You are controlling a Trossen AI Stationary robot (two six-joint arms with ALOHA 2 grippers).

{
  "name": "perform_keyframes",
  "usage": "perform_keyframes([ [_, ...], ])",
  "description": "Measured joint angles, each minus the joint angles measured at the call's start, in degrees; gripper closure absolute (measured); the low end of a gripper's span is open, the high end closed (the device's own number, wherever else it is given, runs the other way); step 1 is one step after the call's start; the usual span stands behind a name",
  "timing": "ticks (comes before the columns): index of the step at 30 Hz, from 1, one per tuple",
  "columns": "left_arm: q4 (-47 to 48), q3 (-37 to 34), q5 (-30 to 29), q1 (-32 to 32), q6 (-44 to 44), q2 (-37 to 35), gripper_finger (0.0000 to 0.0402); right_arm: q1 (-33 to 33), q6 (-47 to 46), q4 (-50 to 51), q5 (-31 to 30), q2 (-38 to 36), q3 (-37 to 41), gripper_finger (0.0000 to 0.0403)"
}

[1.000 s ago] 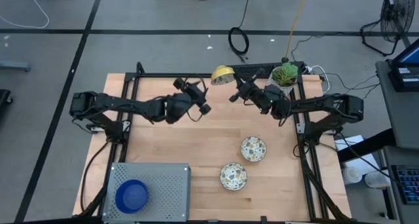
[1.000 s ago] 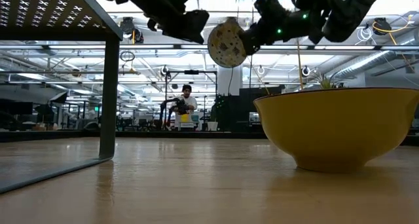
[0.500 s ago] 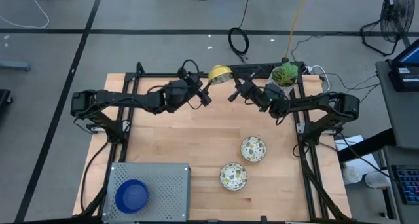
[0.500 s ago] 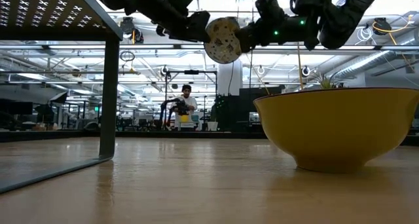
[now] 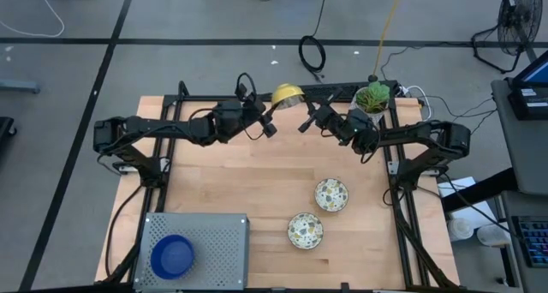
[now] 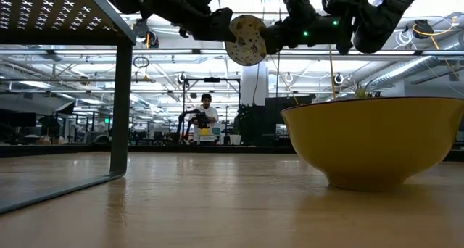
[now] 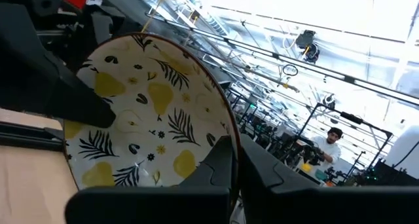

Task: Pick & Place Mini bowls
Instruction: Put the top white patterned bowl on the shelf

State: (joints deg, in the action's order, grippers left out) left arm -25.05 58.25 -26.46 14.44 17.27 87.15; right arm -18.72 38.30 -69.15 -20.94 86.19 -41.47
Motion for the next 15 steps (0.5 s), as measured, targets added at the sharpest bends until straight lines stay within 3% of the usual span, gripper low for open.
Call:
perform_keyframes([
  [9,-1.1,0.0,-3.5,0.2,-1.7,0.0,0.0351,0.2,-1.7,0.9,0.2,0.0,0.0,0.04],
  [15,-0.8,0.0,-7.0,0.2,-2.4,0.0,0.0378,0.2,-4.0,2.8,1.7,0.0,0.0,0.037],
])
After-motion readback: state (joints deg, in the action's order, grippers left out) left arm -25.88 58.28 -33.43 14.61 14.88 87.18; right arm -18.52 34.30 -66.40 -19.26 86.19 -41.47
